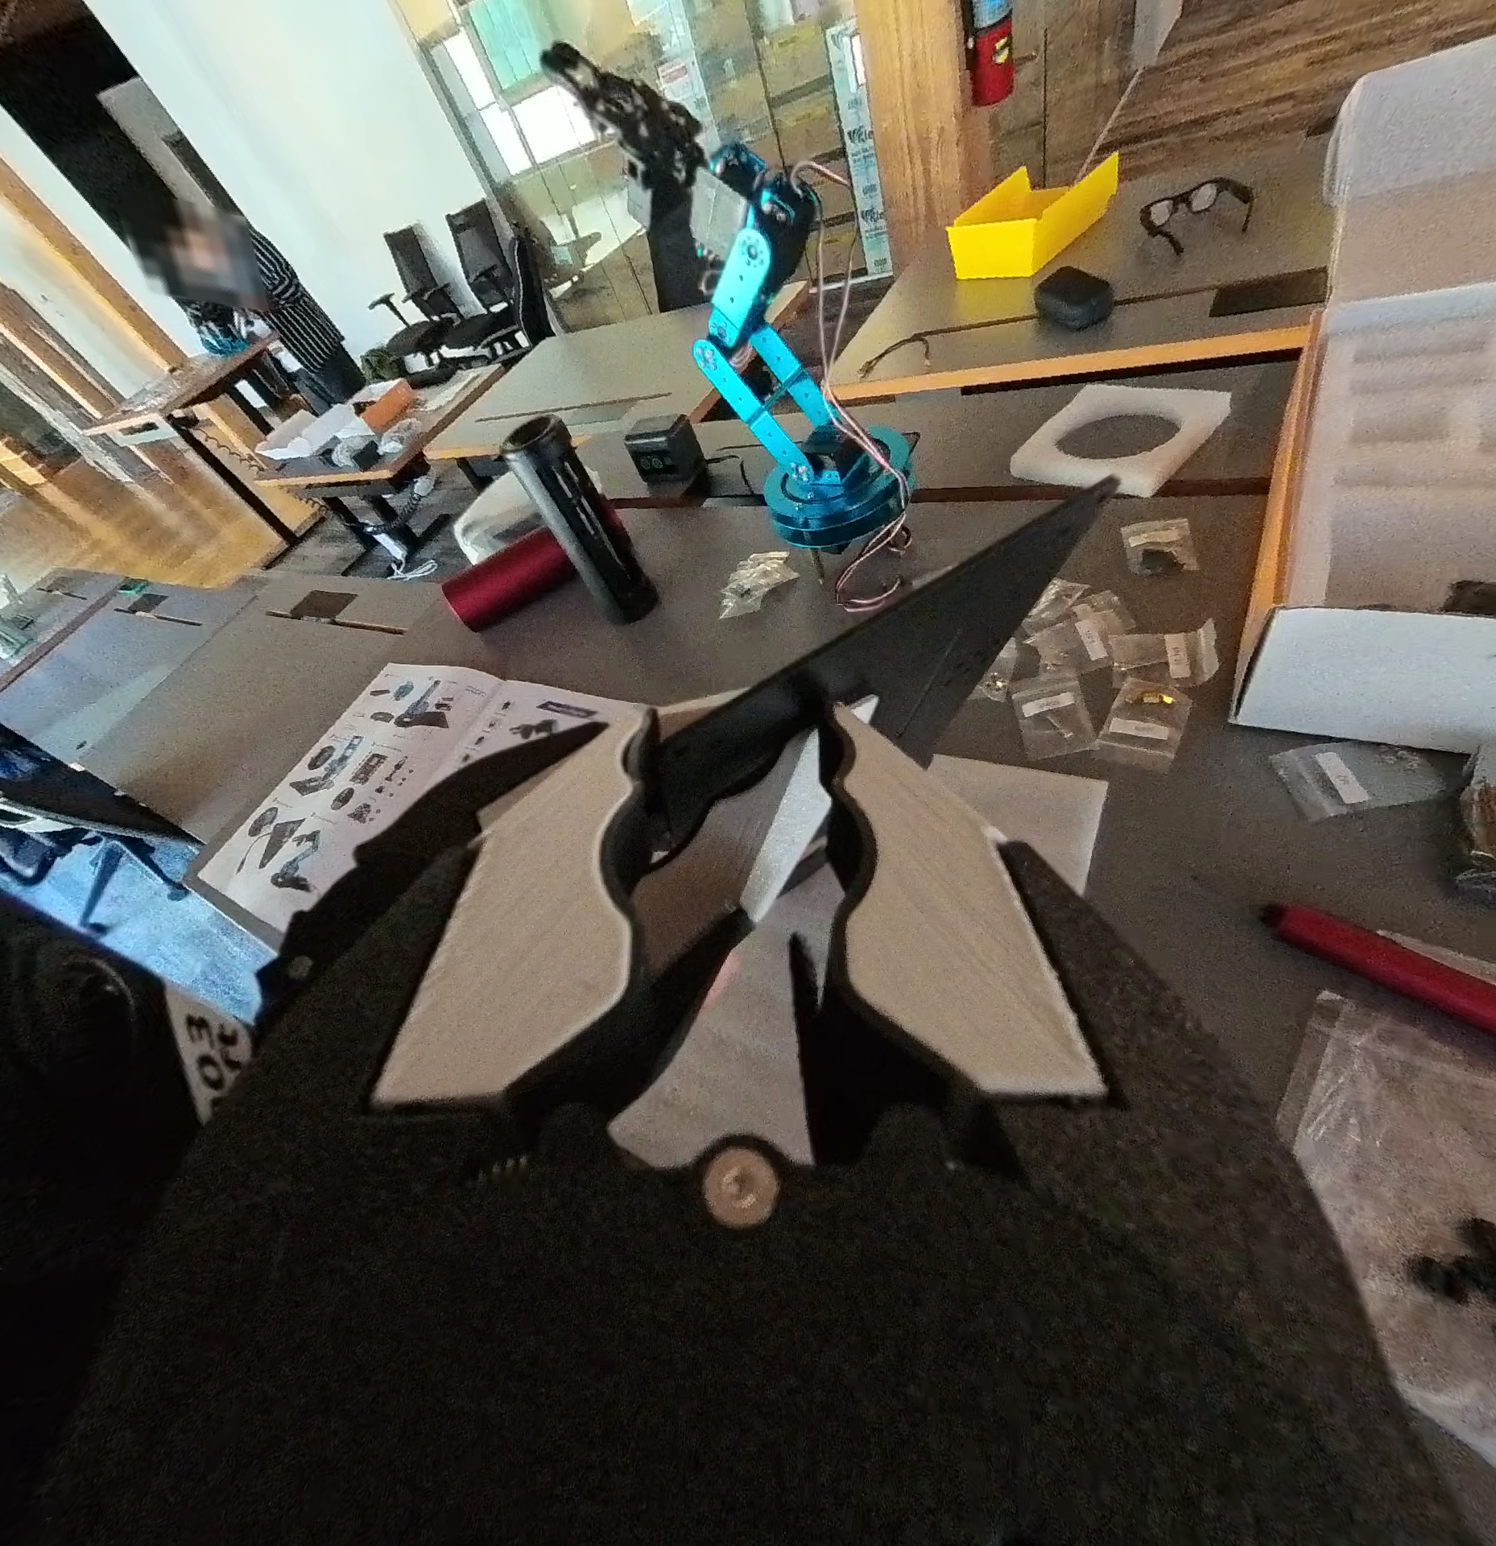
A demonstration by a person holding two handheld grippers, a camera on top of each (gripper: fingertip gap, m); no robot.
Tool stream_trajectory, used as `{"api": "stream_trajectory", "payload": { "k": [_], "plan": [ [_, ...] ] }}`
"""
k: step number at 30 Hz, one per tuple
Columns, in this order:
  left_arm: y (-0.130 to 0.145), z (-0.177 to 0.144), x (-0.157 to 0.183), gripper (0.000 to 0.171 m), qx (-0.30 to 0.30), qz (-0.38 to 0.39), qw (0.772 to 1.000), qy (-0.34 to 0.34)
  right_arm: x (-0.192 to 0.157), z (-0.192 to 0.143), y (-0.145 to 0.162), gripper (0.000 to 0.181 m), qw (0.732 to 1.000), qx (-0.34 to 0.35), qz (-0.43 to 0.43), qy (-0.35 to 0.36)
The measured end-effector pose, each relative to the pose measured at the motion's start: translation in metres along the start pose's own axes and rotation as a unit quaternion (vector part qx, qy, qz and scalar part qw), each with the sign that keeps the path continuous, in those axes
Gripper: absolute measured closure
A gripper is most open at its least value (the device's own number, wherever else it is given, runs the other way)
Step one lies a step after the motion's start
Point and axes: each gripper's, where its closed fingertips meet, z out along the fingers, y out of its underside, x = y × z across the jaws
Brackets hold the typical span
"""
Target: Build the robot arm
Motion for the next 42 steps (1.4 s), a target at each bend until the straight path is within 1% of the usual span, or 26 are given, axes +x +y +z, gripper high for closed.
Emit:
{"api": "stream_trajectory", "payload": {
  "k": [3, 5, 8, 9, 11, 13, 14, 16, 18, 19, 20, 22, 23, 24, 26, 28, 29, 30, 32, 33, 34, 35, 36, 39, 41, 42],
  "plan": [
    [-0.002, -0.002, -0.002, 0.169, 0.012, -0.006, 1.000, 0.004, -0.001, 0.002, -0.003, 0.150, 1.000, -0.002, -0.014, 0.021],
    [-0.002, -0.007, 0.001, 0.152, 0.020, -0.010, 0.999, 0.030, -0.002, 0.002, -0.006, 0.155, 0.999, -0.001, -0.019, 0.028],
    [0.008, -0.022, 0.004, 0.136, 0.021, -0.014, 0.997, 0.072, 0.002, 0.004, -0.009, 0.162, 0.999, -0.006, -0.031, 0.043],
    [0.011, -0.030, 0.004, 0.132, 0.025, -0.013, 0.995, 0.095, 0.005, 0.005, -0.011, 0.164, 0.998, -0.007, -0.034, 0.051],
    [0.020, -0.045, -0.008, 0.131, 0.030, -0.031, 0.990, 0.132, 0.012, 0.004, -0.012, 0.169, 0.996, -0.005, -0.036, 0.076],
    [0.026, -0.052, -0.022, 0.127, 0.022, -0.093, 0.972, 0.214, 0.017, 0.003, -0.012, 0.171, 0.994, -0.001, -0.044, 0.097],
    [0.032, -0.045, -0.035, 0.124, 0.005, -0.114, 0.965, 0.238, 0.020, 0.001, -0.011, 0.173, 0.993, 0.002, -0.045, 0.105],
    [0.043, -0.017, -0.059, 0.109, -0.032, -0.149, 0.944, 0.294, 0.018, -0.002, -0.009, 0.174, 0.993, 0.014, -0.047, 0.108],
    [0.052, 0.016, -0.069, 0.101, -0.064, -0.187, 0.902, 0.384, 0.014, -0.006, -0.007, 0.176, 0.992, 0.027, -0.054, 0.108],
    [0.056, 0.028, -0.067, 0.097, -0.082, -0.207, 0.867, 0.446, 0.013, -0.008, -0.005, 0.179, 0.992, 0.034, -0.057, 0.111],
    [0.058, 0.032, -0.062, 0.096, -0.101, -0.232, 0.816, 0.520, 0.010, -0.010, -0.004, 0.180, 0.992, 0.043, -0.053, 0.106],
    [0.050, 0.028, -0.056, 0.111, -0.104, -0.272, 0.709, 0.642, 0.001, -0.011, -0.002, 0.181, 0.994, 0.062, -0.037, 0.083],
    [0.047, 0.020, -0.053, 0.128, -0.101, -0.271, 0.664, 0.690, 0.001, -0.012, -0.002, 0.181, 0.993, 0.068, -0.035, 0.087],
    [0.046, 0.014, -0.051, 0.147, -0.100, -0.262, 0.633, 0.722, 0.003, -0.012, -0.001, 0.181, 0.992, 0.077, -0.042, 0.096],
    [0.048, 0.012, -0.049, 0.152, -0.101, -0.243, 0.610, 0.747, 0.008, -0.013, -0.002, 0.180, 0.987, 0.105, -0.055, 0.109],
    [0.047, 0.007, -0.054, 0.161, -0.097, -0.235, 0.577, 0.776, 0.012, -0.011, 0.000, 0.178, 0.982, 0.155, -0.056, 0.086],
    [0.047, 0.004, -0.055, 0.167, -0.093, -0.233, 0.564, 0.787, 0.018, -0.004, 0.010, 0.167, 0.985, 0.153, -0.034, 0.069],
    [0.046, 0.001, -0.055, 0.170, -0.090, -0.231, 0.556, 0.794, 0.022, 0.006, 0.021, 0.144, 0.989, 0.143, -0.002, 0.047],
    [0.046, 0.002, -0.050, 0.171, -0.087, -0.225, 0.558, 0.794, 0.038, 0.010, 0.028, 0.157, 0.983, 0.172, 0.046, 0.038],
    [0.044, 0.000, -0.051, 0.171, -0.091, -0.227, 0.546, 0.802, 0.035, 0.008, 0.027, 0.176, 0.982, 0.185, 0.046, 0.008],
    [0.043, -0.003, -0.052, 0.171, -0.094, -0.226, 0.535, 0.809, 0.028, 0.008, 0.026, 0.179, 0.981, 0.184, 0.051, -0.029],
    [0.040, -0.006, -0.054, 0.171, -0.097, -0.223, 0.526, 0.815, 0.022, 0.007, 0.026, 0.181, 0.982, 0.175, 0.058, -0.049],
    [0.035, -0.011, -0.058, 0.171, -0.099, -0.220, 0.515, 0.822, 0.013, 0.005, 0.024, 0.181, 0.983, 0.171, 0.053, -0.050],
    [0.006, -0.040, -0.073, 0.171, -0.096, -0.190, 0.470, 0.857, -0.034, -0.010, 0.012, 0.178, 0.981, 0.181, 0.021, -0.064],
    [-0.006, -0.057, -0.077, 0.171, -0.110, -0.166, 0.449, 0.871, -0.049, -0.020, 0.010, 0.180, 0.980, 0.186, 0.031, -0.064],
    [-0.006, -0.061, -0.075, 0.171, -0.127, -0.160, 0.438, 0.875, -0.050, -0.024, 0.013, 0.179, 0.979, 0.185, 0.052, -0.068]
  ]
}}
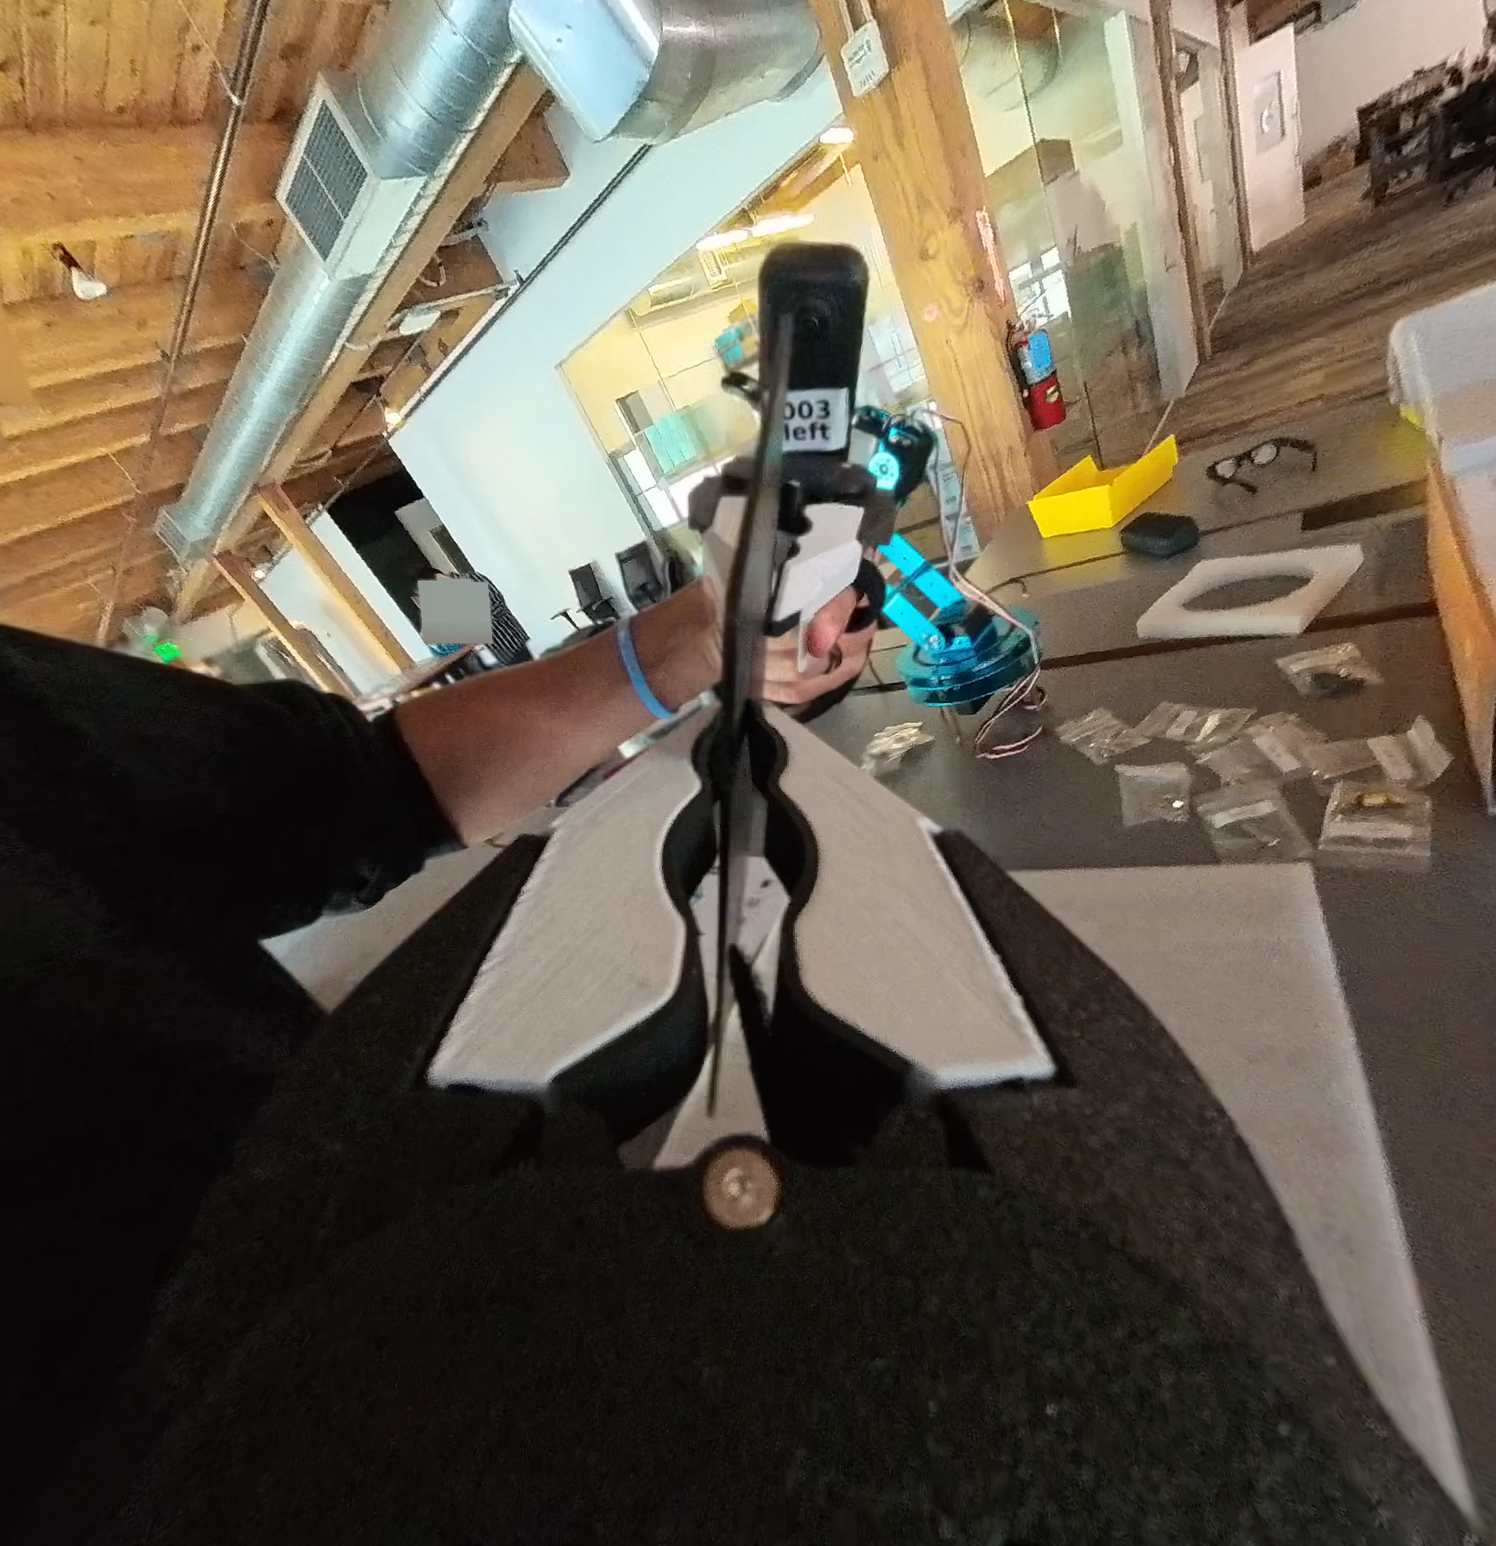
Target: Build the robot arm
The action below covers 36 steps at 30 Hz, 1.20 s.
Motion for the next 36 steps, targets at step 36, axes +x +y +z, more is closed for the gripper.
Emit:
{"api": "stream_trajectory", "payload": {
  "k": [36],
  "plan": [
    [0.065, 0.149, -0.360, 0.151, -0.390, 0.087, 0.907, -0.132, 0.134, -0.082, 0.087, 0.176, 0.984, -0.008, 0.151, 0.094]
  ]
}}
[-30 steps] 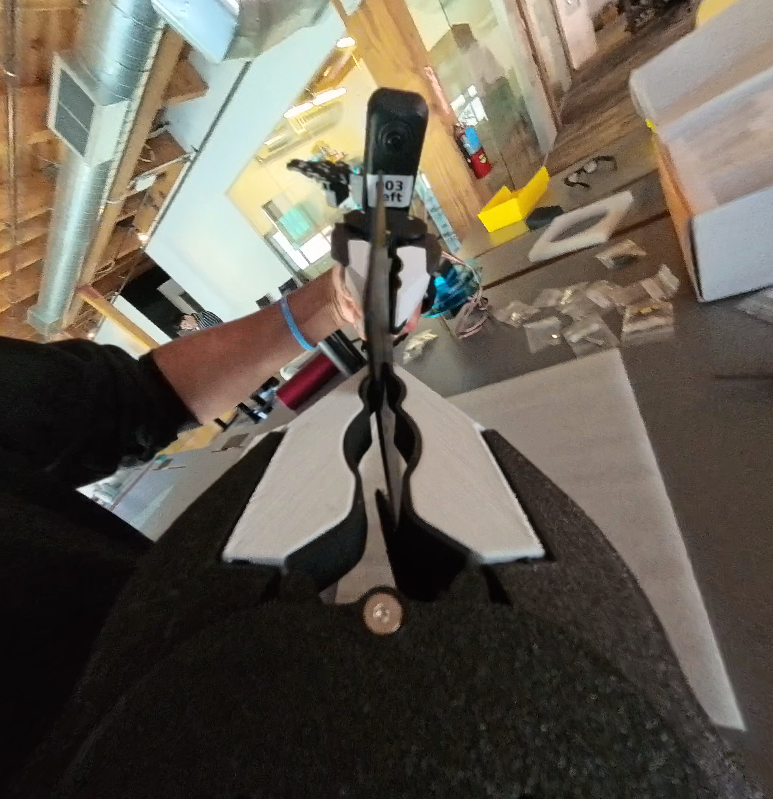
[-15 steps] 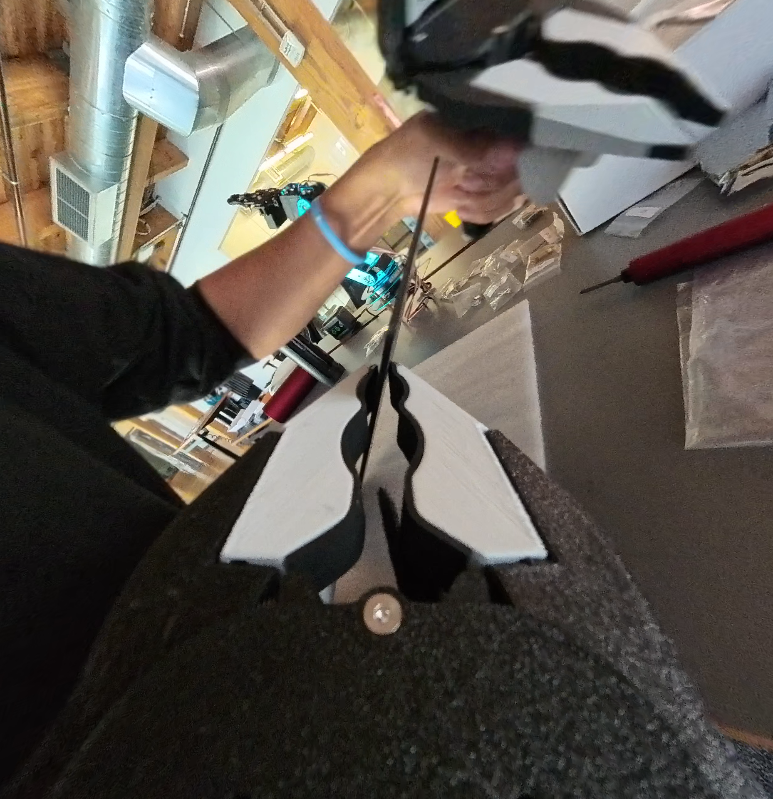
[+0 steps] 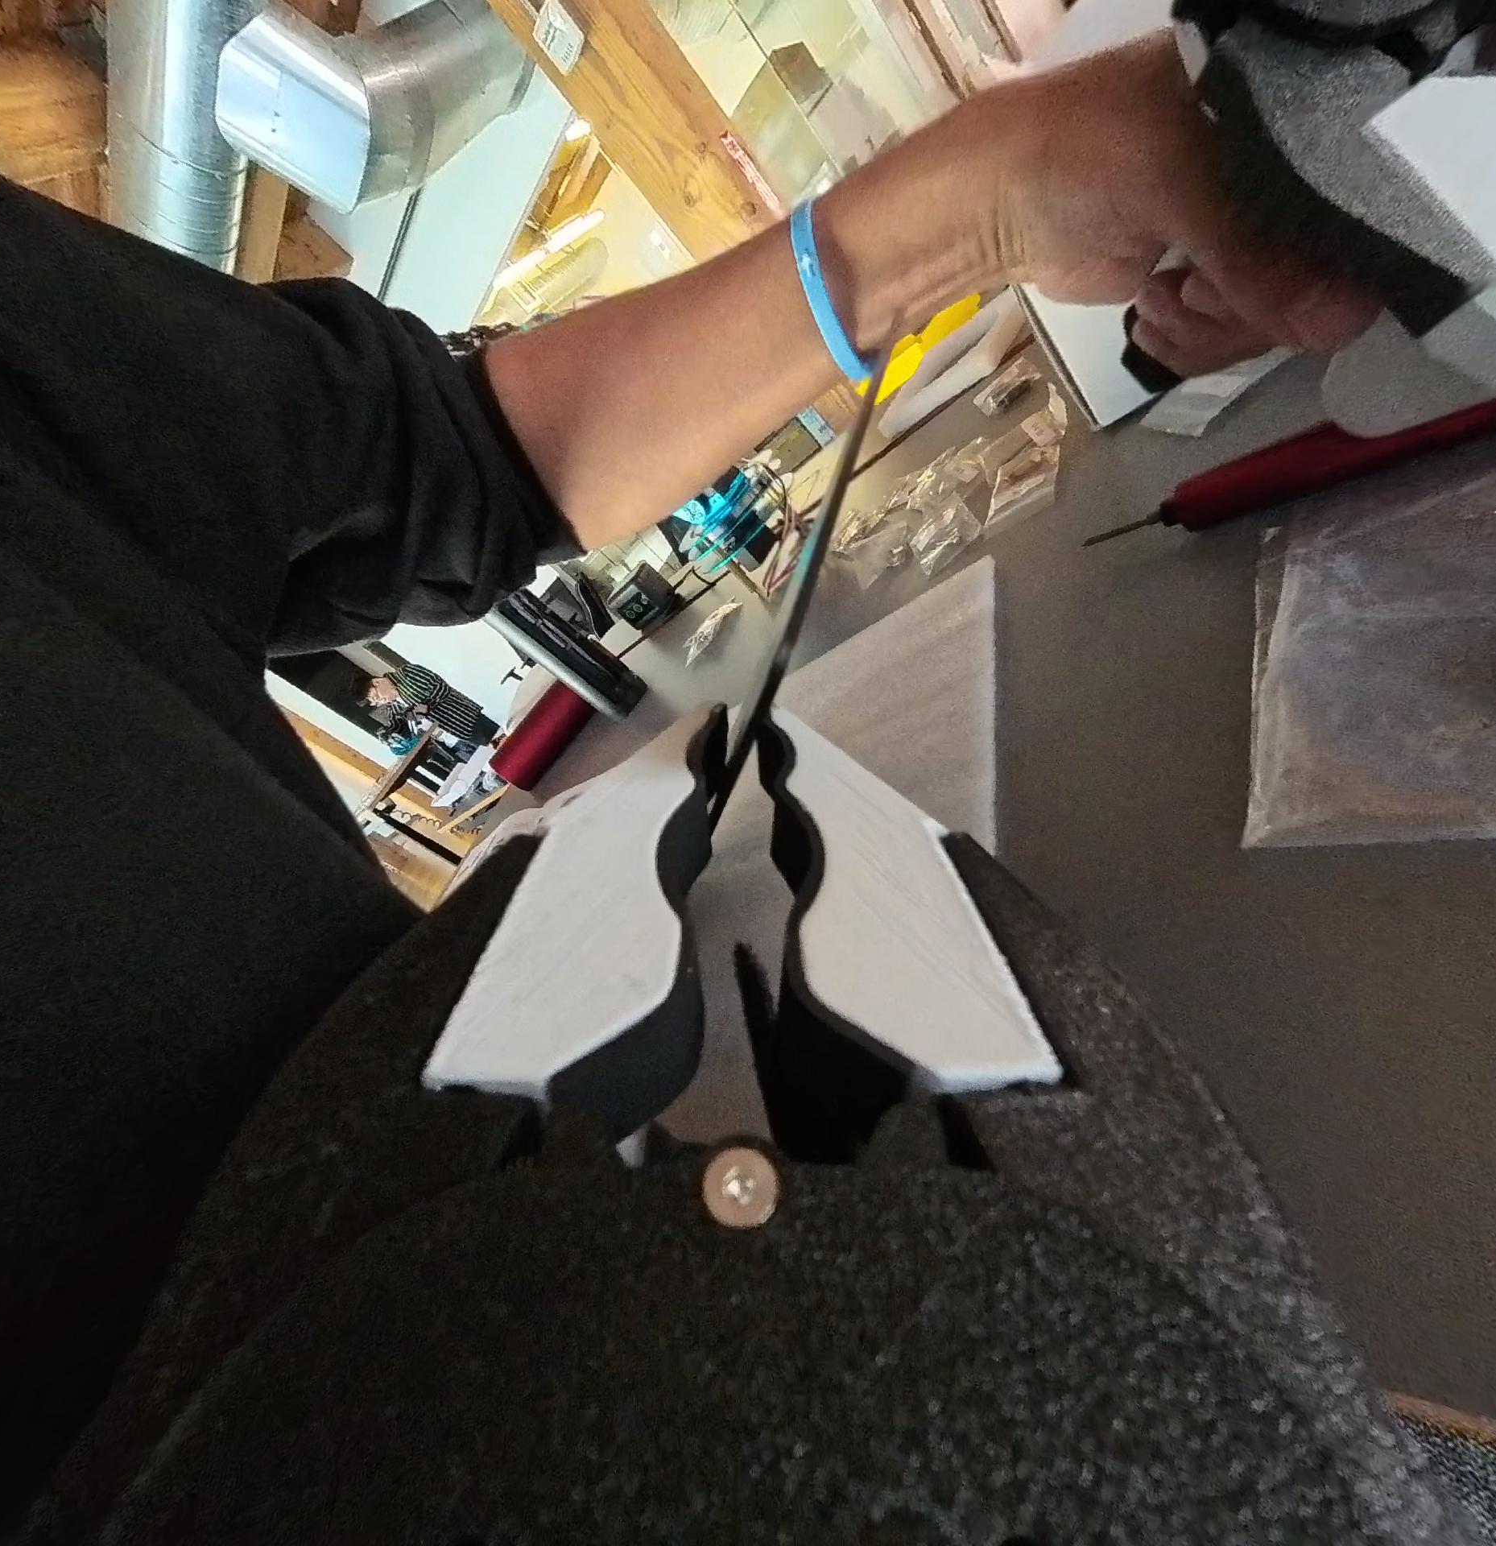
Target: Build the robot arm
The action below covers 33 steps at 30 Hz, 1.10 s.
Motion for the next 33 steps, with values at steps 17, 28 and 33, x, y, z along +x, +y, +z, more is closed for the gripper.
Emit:
{"api": "stream_trajectory", "payload": {
  "k": [17, 28, 33],
  "plan": [
    [0.012, -0.003, 0.010, 0.155, 0.011, -0.016, 1.000, -0.006, 0.004, -0.001, 0.002, 0.175, 1.000, -0.009, 0.008, 0.007],
    [0.016, -0.003, 0.015, 0.159, 0.001, 0.013, 0.999, -0.036, 0.006, 0.002, 0.001, 0.175, 1.000, -0.012, 0.010, 0.011],
    [0.004, 0.001, 0.007, 0.159, 0.015, 0.025, 0.998, -0.050, 0.005, 0.005, -0.002, 0.175, 1.000, -0.014, 0.006, 0.011]
  ]
}}
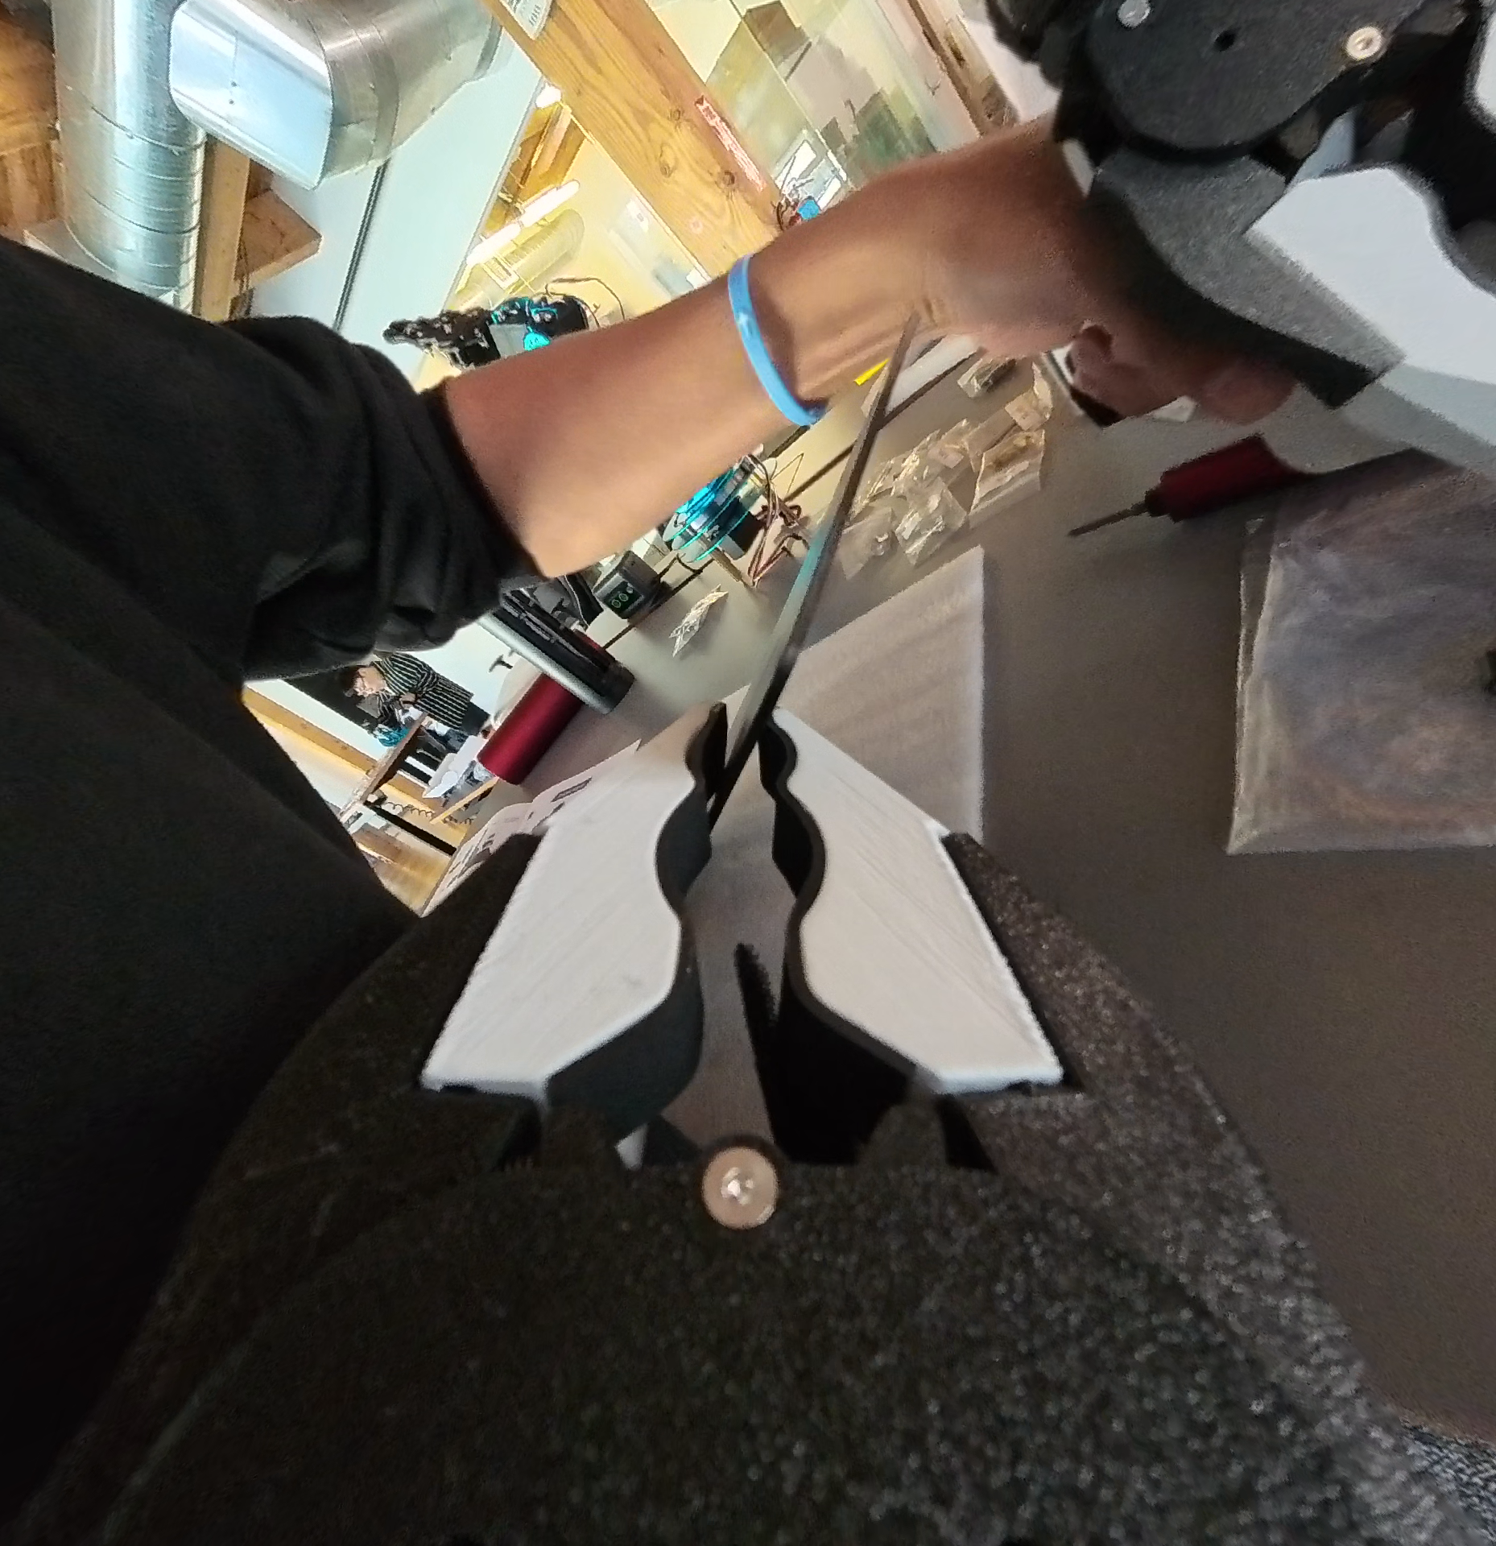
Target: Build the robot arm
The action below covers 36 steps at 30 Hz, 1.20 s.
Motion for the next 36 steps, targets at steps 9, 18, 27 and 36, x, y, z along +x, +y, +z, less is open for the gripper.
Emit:
{"api": "stream_trajectory", "payload": {
  "k": [9, 18, 27, 36],
  "plan": [
    [-0.007, 0.008, -0.016, 0.159, -0.037, 0.079, 0.996, -0.034, 0.002, 0.002, -0.001, 0.175, 1.000, -0.005, -0.004, 0.003],
    [0.001, 0.005, -0.014, 0.170, -0.057, 0.082, 0.994, -0.046, 0.001, 0.003, -0.001, 0.175, 1.000, -0.012, -0.010, 0.001],
    [0.060, -0.101, 0.052, 0.171, 0.164, -0.210, 0.960, -0.087, 0.000, 0.000, 0.001, 0.174, 0.999, -0.027, -0.025, 0.006],
    [0.202, -0.120, 0.211, 0.170, -0.125, -0.101, 0.982, -0.104, 0.002, -0.002, 0.002, 0.173, 0.999, -0.046, -0.028, 0.007]
  ]
}}
